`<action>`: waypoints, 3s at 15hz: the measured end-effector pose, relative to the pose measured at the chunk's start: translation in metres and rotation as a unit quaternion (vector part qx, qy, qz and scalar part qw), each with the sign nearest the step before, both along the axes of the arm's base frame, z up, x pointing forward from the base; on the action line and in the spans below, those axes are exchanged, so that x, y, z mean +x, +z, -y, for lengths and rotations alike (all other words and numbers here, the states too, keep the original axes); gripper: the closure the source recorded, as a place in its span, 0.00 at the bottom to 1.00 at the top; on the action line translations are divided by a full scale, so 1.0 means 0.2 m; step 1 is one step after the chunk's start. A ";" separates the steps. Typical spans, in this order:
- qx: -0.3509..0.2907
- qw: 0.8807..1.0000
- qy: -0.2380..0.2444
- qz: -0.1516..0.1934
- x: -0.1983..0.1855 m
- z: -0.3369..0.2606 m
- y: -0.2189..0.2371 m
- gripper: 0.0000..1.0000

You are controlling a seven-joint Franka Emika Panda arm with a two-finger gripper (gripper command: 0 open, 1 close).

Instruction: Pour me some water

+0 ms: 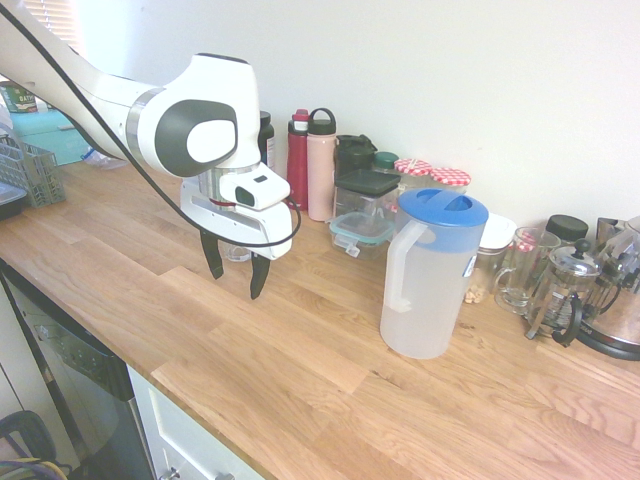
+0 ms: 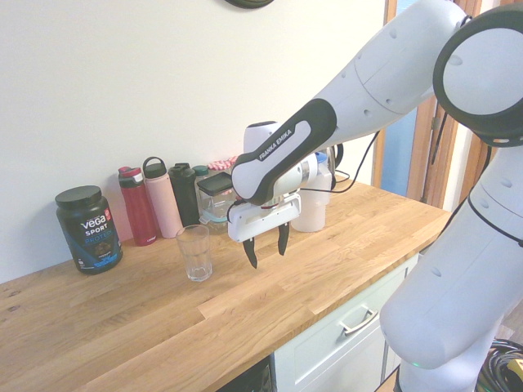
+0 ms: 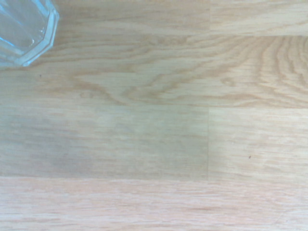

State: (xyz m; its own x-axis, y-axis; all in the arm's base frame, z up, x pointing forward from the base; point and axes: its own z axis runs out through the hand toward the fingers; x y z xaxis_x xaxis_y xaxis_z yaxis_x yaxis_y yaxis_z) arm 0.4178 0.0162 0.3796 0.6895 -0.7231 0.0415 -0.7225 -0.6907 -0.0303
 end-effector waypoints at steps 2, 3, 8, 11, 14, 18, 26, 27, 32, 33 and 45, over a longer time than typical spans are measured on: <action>0.000 1.000 0.000 -0.002 0.00 0.00 -0.01 0.00; -0.001 1.000 0.000 -0.001 0.01 0.00 0.00 0.00; -0.020 0.999 -0.014 0.026 0.01 0.19 0.47 0.00; -0.027 0.997 -0.044 0.053 -0.12 0.43 0.87 0.00; -0.024 0.995 -0.074 0.057 -0.21 0.79 0.96 0.00; -0.016 0.994 -0.083 0.068 -0.20 1.20 0.81 0.00; -0.028 0.995 -0.054 0.079 0.10 1.28 0.47 1.00; -0.029 0.995 -0.051 0.081 0.11 1.27 0.48 1.00; -0.030 0.995 -0.043 0.085 0.12 1.24 0.51 1.00; -0.030 0.995 -0.043 0.084 0.12 1.24 0.51 1.00; -0.030 0.996 -0.036 0.081 0.13 1.20 0.54 1.00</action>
